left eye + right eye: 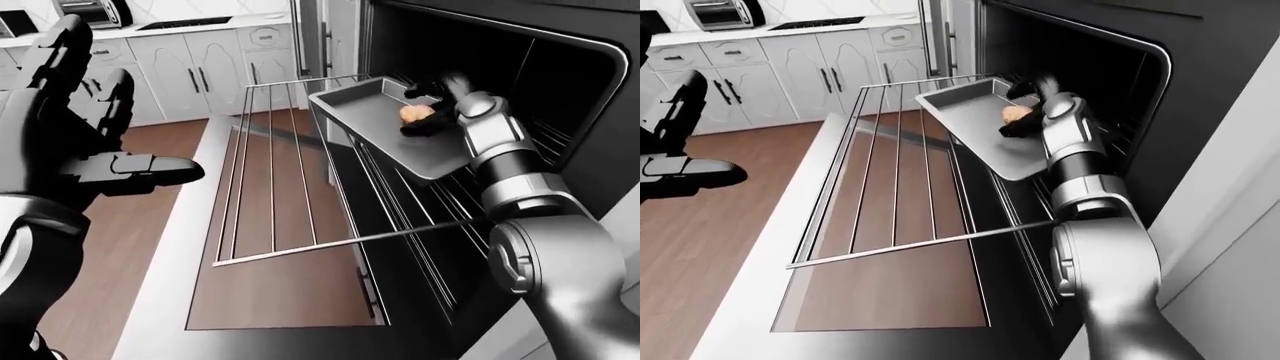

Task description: Pick the sweet potato from the top rack in the oven and place it on the plate on the counter.

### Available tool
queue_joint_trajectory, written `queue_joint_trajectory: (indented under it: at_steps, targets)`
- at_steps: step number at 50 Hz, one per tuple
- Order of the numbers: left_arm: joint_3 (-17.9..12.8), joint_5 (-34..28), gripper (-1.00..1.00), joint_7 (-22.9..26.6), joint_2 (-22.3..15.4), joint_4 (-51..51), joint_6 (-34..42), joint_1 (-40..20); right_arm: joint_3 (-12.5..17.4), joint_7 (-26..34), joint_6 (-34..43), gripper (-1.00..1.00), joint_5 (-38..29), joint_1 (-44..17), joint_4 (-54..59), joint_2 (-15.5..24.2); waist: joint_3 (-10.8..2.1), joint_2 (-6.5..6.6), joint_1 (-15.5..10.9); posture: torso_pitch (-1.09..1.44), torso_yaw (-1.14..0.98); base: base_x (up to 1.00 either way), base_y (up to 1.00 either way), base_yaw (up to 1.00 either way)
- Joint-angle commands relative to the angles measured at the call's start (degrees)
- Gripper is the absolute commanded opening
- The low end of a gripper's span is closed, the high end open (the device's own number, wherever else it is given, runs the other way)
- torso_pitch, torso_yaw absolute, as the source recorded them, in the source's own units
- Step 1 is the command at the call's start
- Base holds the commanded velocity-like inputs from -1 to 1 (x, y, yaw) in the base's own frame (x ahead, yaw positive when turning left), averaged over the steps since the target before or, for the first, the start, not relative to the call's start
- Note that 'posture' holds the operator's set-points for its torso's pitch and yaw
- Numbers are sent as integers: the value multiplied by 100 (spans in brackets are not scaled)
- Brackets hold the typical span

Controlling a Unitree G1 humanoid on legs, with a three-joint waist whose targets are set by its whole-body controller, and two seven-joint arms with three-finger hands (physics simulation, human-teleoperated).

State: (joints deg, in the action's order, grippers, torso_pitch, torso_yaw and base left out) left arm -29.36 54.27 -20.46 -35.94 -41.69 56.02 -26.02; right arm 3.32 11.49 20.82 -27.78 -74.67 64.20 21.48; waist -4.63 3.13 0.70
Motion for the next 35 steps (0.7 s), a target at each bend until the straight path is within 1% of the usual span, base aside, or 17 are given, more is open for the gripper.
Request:
queue_joint_trajectory:
  at_steps: [1, 2, 8, 11, 12, 18, 20, 24, 28, 35]
  targets:
    - [-73, -20, 100, -13, -88, -55, -159, -122, -14, 369, 216, -58, 18, -47, 97, -27, -57, 28, -2, -14, 0, 0, 0, 0]
    - [-77, -12, 100, -15, -91, -58, -159, -122, -21, 389, 214, -66, -8, -36, 88, -30, -61, 26, -2, -14, 0, 0, 0, 0]
    - [-159, 137, 100, -92, -153, -74, -129, -139, -98, 537, 164, -76, -217, 47, 38, -39, -91, 18, 5, -14, 0, 0, 0, 0]
    - [-157, 186, 100, -126, -189, -60, -155, -138, -125, 611, 110, -90, -348, 100, 13, -55, -101, 18, 8, -14, 0, 0, 0, 0]
    - [-150, 196, 100, -135, -195, -54, -166, -136, -128, 663, 147, -100, -384, 95, -52, -58, -106, 19, 8, -14, 0, 0, 0, 0]
    - [-136, 288, 100, -222, -251, -50, -165, -169, -53, 718, 232, -100, -442, -142, -364, -72, -118, 30, 17, -14, 0, 0, 0, 0]
    - [-157, 355, 100, -268, -288, -58, -146, -190, -106, 825, 310, -100, -520, -202, -626, -74, -100, 37, 26, -14, 0, 0, 0, 0]
    - [-169, 502, 100, -376, -355, -72, -136, -227, -95, 982, 429, -100, -574, -343, -979, -132, -41, 64, 46, -14, 0, 0, 0, 0]
    - [-190, 598, 100, -443, -408, -76, -164, -207, -150, 1227, 603, -100, -679, -537, -1403, -243, 30, 104, 64, -14, 0, 0, 0, 0]
    - [-367, 954, 100, -588, -615, -68, -190, -168, -243, 1662, 923, -100, -951, -781, -2104, -457, 144, 168, 82, -14, 0, 0, 0, 0]
